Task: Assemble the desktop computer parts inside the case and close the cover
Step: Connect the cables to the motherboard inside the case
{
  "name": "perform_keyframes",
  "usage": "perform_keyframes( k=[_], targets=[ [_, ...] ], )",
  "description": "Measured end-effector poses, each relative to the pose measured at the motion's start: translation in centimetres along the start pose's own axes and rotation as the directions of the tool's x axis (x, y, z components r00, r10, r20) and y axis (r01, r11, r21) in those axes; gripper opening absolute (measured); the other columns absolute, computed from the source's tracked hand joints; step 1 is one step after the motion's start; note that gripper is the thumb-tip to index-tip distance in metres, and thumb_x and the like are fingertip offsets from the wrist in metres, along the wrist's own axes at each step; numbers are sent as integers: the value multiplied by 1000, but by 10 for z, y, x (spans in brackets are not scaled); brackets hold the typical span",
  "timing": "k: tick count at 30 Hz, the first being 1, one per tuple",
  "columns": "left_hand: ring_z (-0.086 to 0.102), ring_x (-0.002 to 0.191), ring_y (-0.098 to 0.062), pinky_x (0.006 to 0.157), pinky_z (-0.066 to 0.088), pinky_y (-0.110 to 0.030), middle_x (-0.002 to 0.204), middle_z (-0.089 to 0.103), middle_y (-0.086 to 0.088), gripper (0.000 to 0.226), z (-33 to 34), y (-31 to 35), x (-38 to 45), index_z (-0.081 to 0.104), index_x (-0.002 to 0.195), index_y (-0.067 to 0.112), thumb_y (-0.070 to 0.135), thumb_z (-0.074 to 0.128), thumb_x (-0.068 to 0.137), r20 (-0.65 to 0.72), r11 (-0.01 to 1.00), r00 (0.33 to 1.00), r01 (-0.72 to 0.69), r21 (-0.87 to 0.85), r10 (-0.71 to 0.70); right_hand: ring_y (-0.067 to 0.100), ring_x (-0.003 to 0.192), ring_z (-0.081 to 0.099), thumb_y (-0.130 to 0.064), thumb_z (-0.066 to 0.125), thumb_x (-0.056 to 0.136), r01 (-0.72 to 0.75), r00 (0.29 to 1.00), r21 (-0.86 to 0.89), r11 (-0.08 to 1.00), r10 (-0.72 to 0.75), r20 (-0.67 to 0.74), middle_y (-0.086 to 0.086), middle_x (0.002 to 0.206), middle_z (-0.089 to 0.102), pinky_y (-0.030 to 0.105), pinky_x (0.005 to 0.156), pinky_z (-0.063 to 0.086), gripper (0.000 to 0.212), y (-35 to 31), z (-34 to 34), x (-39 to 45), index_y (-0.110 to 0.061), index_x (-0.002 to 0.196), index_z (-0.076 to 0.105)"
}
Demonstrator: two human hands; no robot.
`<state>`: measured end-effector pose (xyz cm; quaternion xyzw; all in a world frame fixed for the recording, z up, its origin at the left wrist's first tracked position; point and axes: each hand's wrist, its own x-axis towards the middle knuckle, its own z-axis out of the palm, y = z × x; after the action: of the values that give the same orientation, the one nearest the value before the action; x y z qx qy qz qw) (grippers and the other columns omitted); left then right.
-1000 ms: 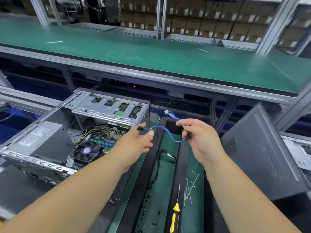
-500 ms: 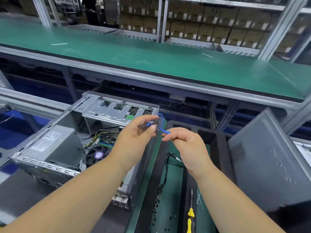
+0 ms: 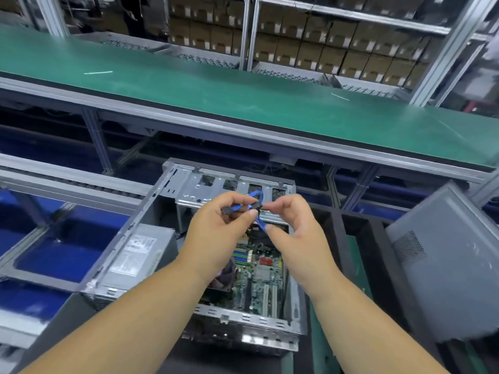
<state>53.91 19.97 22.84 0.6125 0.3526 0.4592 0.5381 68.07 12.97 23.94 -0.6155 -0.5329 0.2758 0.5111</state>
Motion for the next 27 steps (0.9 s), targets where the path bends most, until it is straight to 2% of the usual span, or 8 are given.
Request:
perform_keyframes(
  k=[2,6,10,14,19,22,25,27],
  targets=[
    [71,84,-18,78,58,-31,87,74,2,16,-15,-5,6,74,90,32,17,74,84,0,999,999,33,0,-33,-8,105,60,-9,66,90,-36,998,-5,999,36,-46,-22,106,68,17,84,48,31,-4,20,5,-37,102,60],
    [69,73,-5,64,51,-14,80,74,6,21,-41,-17,15,75,86,34,15,78,80,53,994,993,108,0,-108,10,93,70,1,65,91,-176,973,113,978,190,-133,-1,98,74,16,74,51,23,-3,54,14,-15,106,67],
    [70,75,-10,71,56,-21,81,74,2,19,-59,-27,21,76,88,33,16,79,80,132,986,978,158,46,-163,13,90,71,4,62,91,-270,931,203,941,309,-196,3,97,76,24,80,55,25,2,78,13,-14,107,69],
    [70,69,-9,68,54,-19,77,74,1,15,-70,-35,26,75,88,28,13,72,86,198,984,964,168,68,-178,10,72,67,6,58,94,-286,890,359,888,385,-244,8,91,73,24,70,54,24,4,87,12,-12,107,67],
    [66,73,-8,74,54,-27,79,72,5,17,-74,-38,34,70,95,22,14,55,98,173,982,967,191,-3,-187,14,72,67,7,52,97,-306,863,495,813,456,-216,6,91,70,28,74,60,25,5,85,13,-9,109,65],
    [68,84,-13,85,55,-31,90,72,3,17,-64,-33,36,66,105,24,17,51,100,190,978,961,209,-19,-202,15,74,67,7,52,96,-314,860,542,780,475,-185,5,90,70,35,83,58,25,6,83,13,-7,114,63],
    [67,96,-13,94,51,-34,100,72,2,18,-52,-30,35,66,109,28,20,54,98,258,961,930,276,-23,-262,14,79,70,8,55,94,-288,868,579,763,463,-177,5,91,73,30,81,59,26,12,83,13,-6,115,63],
    [64,100,-7,94,48,-28,104,69,7,17,-49,-31,36,70,102,32,27,54,98,255,973,939,218,78,-231,13,80,70,5,57,93,-268,864,575,773,457,-211,5,93,74,25,78,58,24,17,82,12,-2,116,62]
  ],
)
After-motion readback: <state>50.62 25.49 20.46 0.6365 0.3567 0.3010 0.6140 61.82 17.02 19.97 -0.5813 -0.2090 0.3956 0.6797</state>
